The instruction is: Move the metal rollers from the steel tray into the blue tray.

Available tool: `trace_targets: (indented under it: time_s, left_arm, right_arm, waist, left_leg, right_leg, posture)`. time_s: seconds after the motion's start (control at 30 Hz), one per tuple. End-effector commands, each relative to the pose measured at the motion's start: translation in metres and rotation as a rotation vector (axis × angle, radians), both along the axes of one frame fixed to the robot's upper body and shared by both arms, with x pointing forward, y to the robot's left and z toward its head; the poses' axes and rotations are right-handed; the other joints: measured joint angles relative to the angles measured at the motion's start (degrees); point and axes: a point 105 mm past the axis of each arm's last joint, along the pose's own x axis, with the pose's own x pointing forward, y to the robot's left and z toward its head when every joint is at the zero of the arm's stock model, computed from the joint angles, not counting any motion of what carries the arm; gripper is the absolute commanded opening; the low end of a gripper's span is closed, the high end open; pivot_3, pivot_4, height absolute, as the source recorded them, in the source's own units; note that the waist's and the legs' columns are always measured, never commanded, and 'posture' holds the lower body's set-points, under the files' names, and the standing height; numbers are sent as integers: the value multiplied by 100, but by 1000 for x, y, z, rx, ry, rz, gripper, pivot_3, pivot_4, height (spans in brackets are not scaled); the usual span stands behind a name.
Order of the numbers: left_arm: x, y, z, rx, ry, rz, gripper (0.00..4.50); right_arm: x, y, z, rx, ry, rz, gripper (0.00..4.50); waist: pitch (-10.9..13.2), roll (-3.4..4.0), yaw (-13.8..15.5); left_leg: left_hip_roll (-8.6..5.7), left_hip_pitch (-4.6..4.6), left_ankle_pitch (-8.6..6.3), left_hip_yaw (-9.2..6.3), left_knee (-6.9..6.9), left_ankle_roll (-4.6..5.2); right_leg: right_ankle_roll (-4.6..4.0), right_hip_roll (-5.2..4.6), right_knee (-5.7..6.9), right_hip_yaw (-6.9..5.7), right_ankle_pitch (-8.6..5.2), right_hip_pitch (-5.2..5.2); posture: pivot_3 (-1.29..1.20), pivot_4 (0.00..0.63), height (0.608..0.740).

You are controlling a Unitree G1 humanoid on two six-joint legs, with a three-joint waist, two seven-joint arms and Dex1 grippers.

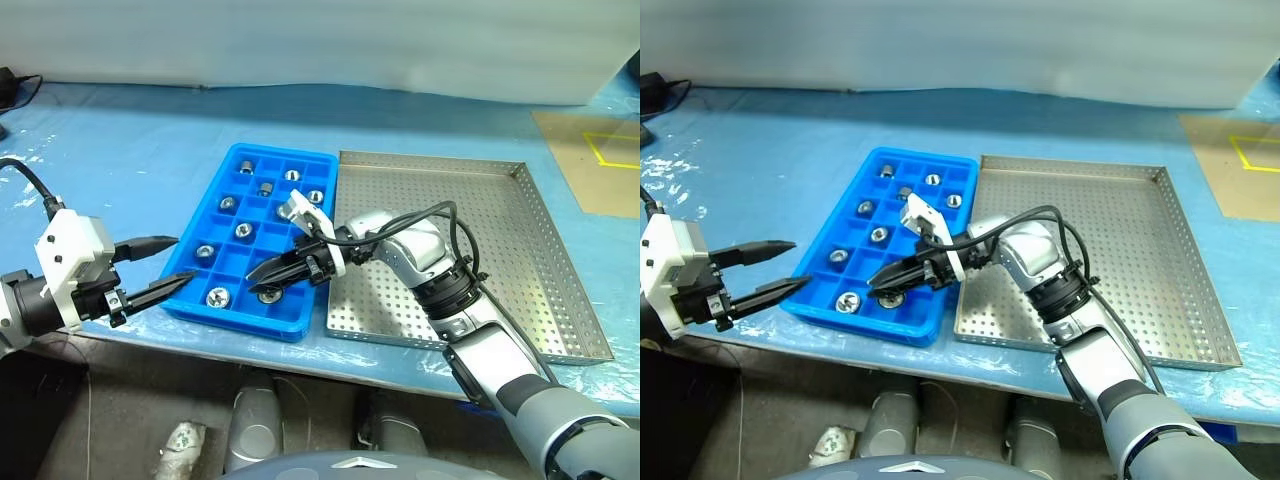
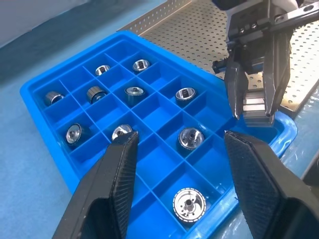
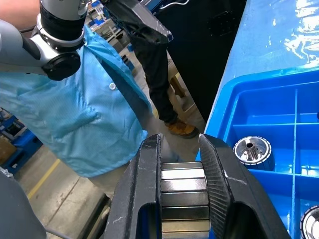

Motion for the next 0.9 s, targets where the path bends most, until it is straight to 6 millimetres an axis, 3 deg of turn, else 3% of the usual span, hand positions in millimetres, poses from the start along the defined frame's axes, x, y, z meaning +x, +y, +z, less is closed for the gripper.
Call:
trace_targets:
  time_s: [0.03,0.43,0.67,0.83,0.9]
  left_arm:
    - [2,-3,5,13,-24,-24,2896]
    - [15,-10,8,7,-40,-83,2896]
    - [40,-27,3,-24,-51,-179,2896]
    - [63,-52,-5,-51,-76,-271,2896]
    - [70,-63,-9,-64,-73,-325,2896]
  right_arm:
    - [0,3,11,24,-40,7,2376]
    - [23,-20,24,44,-143,-121,2376]
    - [58,-87,52,39,-273,-336,2376]
    - [82,-134,55,-8,-382,-588,2376]
    - [82,-149,52,-28,-413,-661,2376]
  waist:
    - [0,0,-3]
    - [-1,-1,-42]
    - [-2,-2,-75]
    - [-5,-1,-231]
    - [-7,-3,-298]
  left_leg:
    - [0,0,1,0,0,-1]
    - [-2,-1,7,-6,2,-12]
    - [-5,4,15,-10,17,-24]
    - [-4,0,33,-10,29,-52]
    - [-6,-2,32,-10,39,-51]
  right_leg:
    - [0,1,0,0,0,0]
    - [-1,3,4,-1,0,1]
    - [-1,2,15,1,2,11]
    - [-40,4,23,3,25,10]
    - [-42,4,23,6,27,13]
  posture:
    - [400,150,740]
    - [311,150,740]
    - [194,150,740]
    - [54,150,740]
    - [14,150,740]
